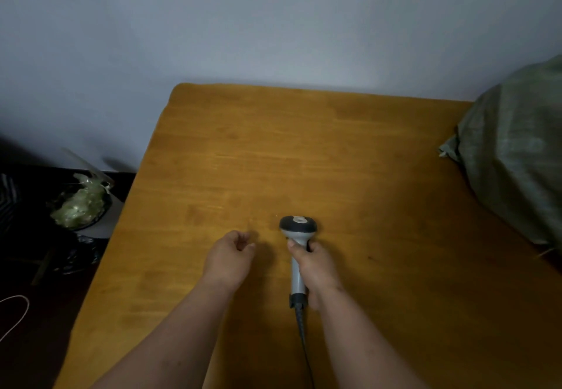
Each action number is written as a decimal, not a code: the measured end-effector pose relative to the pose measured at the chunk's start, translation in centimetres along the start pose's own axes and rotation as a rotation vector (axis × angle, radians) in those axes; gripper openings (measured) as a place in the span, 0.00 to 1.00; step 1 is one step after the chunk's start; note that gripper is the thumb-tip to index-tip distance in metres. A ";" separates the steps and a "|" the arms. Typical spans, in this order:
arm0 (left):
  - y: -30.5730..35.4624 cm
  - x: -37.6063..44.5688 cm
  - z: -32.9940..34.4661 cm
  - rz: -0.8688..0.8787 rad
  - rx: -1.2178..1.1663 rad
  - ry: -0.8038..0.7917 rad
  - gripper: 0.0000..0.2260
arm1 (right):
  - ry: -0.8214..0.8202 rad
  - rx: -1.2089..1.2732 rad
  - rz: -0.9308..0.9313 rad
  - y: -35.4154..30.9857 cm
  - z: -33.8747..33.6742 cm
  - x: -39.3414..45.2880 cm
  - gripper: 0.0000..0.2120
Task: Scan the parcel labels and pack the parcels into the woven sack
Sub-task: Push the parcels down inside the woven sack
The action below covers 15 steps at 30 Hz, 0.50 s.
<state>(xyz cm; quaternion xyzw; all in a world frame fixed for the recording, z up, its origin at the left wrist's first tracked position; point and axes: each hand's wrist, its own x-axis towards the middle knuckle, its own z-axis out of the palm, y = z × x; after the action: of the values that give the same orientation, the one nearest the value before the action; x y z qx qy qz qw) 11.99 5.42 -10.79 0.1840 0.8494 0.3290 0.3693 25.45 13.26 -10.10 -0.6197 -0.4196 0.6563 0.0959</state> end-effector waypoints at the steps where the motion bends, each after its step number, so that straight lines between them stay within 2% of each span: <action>1: 0.0 0.0 0.1 0.003 -0.004 0.000 0.11 | -0.004 -0.001 -0.004 0.0 0.0 0.1 0.09; 7: 0.1 -0.1 0.2 0.009 -0.023 -0.004 0.12 | 0.004 -0.005 -0.039 0.1 -0.4 0.0 0.09; 11: 0.1 -0.5 0.3 0.015 -0.034 -0.006 0.12 | 0.020 0.006 -0.066 0.0 -0.7 -0.6 0.21; 15: 0.2 -1.0 0.1 0.022 -0.057 -0.006 0.11 | 0.054 0.042 -0.078 -0.3 -1.2 -1.3 0.25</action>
<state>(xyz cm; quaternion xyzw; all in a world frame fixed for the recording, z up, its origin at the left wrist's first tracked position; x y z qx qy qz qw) 12.74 5.00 -10.15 0.1840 0.8365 0.3566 0.3733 26.68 13.11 -8.80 -0.6182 -0.4268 0.6439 0.1454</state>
